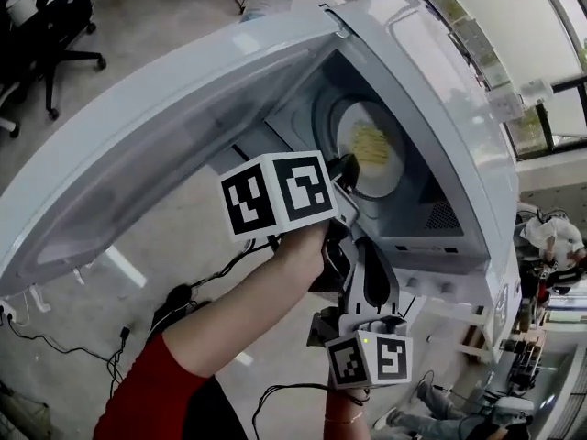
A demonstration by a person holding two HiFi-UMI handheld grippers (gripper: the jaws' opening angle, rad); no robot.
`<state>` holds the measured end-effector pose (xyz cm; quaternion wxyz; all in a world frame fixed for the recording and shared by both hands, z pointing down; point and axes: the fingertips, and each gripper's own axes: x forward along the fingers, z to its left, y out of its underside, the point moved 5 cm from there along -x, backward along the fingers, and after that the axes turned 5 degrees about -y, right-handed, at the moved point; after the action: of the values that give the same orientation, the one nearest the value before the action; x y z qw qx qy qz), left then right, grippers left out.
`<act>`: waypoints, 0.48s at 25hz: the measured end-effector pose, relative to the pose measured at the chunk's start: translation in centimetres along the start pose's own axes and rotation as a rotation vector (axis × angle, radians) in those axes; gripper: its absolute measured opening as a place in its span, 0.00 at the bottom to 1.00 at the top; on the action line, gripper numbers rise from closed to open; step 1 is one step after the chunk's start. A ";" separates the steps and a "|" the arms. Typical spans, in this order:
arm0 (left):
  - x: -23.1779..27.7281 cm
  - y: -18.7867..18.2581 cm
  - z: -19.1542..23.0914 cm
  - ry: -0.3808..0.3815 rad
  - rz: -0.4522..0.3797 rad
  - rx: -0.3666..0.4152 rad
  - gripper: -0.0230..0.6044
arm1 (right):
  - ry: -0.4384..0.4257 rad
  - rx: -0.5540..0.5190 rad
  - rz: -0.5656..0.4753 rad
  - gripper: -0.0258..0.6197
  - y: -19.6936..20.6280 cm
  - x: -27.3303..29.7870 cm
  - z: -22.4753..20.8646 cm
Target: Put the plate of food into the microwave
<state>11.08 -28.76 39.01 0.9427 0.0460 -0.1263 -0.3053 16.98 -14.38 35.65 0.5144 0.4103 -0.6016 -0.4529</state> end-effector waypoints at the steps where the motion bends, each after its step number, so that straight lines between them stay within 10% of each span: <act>1: 0.5 0.0 -0.3 0.000 0.005 0.003 0.07 | 0.000 -0.006 -0.003 0.06 -0.2 0.2 0.0; 12: 3.7 -0.8 -1.2 -0.058 0.071 0.082 0.07 | 0.027 -0.047 0.006 0.06 -0.8 0.7 -1.1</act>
<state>13.86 -31.58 38.52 0.9462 0.0711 -0.1675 -0.2677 18.02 -15.43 35.08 0.5334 0.4024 -0.5849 -0.4598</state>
